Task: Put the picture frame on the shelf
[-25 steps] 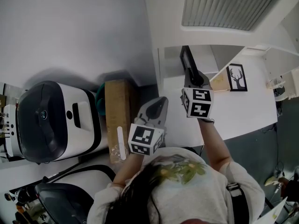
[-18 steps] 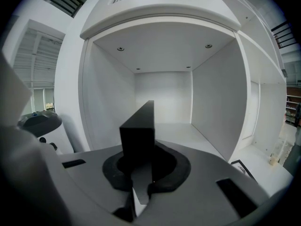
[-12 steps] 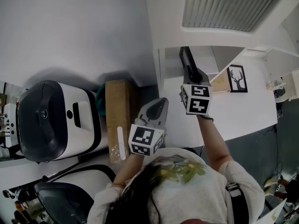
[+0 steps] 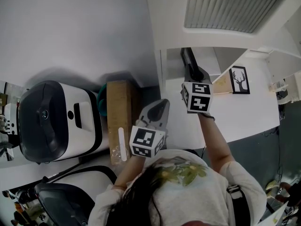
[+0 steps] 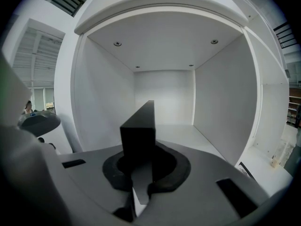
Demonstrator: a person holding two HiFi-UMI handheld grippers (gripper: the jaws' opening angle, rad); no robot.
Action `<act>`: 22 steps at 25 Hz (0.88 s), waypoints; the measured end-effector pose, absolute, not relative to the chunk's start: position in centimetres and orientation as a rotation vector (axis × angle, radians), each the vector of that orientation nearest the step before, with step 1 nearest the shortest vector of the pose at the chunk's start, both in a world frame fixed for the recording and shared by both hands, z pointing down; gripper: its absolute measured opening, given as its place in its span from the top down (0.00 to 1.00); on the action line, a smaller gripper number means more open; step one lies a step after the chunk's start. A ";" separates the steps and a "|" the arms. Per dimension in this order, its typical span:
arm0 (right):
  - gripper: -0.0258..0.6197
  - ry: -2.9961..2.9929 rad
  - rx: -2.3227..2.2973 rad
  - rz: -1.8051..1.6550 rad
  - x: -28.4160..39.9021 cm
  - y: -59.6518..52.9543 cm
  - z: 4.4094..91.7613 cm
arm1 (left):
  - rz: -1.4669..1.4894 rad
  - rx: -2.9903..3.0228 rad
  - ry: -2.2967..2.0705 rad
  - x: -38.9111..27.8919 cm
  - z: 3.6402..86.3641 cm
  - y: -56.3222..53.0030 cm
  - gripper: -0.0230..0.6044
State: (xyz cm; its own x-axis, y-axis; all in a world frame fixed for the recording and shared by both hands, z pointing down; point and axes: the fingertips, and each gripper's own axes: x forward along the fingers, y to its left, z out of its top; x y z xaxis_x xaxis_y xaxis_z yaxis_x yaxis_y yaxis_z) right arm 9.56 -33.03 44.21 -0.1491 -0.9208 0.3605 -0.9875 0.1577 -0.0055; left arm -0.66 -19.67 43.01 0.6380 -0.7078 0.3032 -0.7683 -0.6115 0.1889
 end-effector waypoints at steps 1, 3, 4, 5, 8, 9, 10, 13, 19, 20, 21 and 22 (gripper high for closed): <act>0.90 -2.164 1.844 0.351 9.6 -33.1 44.2 | 0.285 2.560 -1.188 -0.7 43.0 -19.7 0.91; 0.90 -2.163 1.845 0.348 9.6 -33.3 44.2 | 0.286 2.558 -1.190 -0.7 43.1 -19.7 0.91; 0.90 -2.163 1.845 0.346 9.5 -33.3 44.2 | 0.286 2.556 -1.191 -0.8 43.1 -19.7 0.91; 0.90 -2.162 1.845 0.345 9.5 -33.4 44.2 | 0.286 2.555 -1.192 -0.8 43.1 -19.7 0.91; 0.90 -2.163 1.844 0.345 9.5 -33.7 44.2 | 0.284 2.555 -1.192 -0.8 43.1 -19.7 0.91; 0.90 -2.163 1.843 0.345 9.5 -33.7 44.2 | 0.284 2.555 -1.193 -0.8 43.1 -19.7 0.91; 0.90 -2.164 1.843 0.345 9.5 -33.8 44.2 | 0.285 2.554 -1.194 -0.8 43.1 -19.7 0.91; 0.90 -2.166 1.842 0.345 9.5 -34.0 44.3 | 0.287 2.552 -1.195 -0.8 43.1 -19.7 0.91; 0.90 -2.167 1.839 0.347 9.4 -34.3 44.3 | 0.284 2.556 -1.196 -0.9 42.9 -19.6 0.91; 0.90 -2.167 1.838 0.348 9.3 -34.4 44.3 | 0.285 2.555 -1.198 -0.9 42.9 -19.6 0.91; 0.90 -2.167 1.837 0.349 9.3 -34.5 44.3 | 0.287 2.555 -1.199 -0.9 42.9 -19.6 0.91; 0.90 -2.167 1.835 0.347 9.3 -34.6 44.3 | 0.288 2.556 -1.199 -0.9 42.9 -19.6 0.91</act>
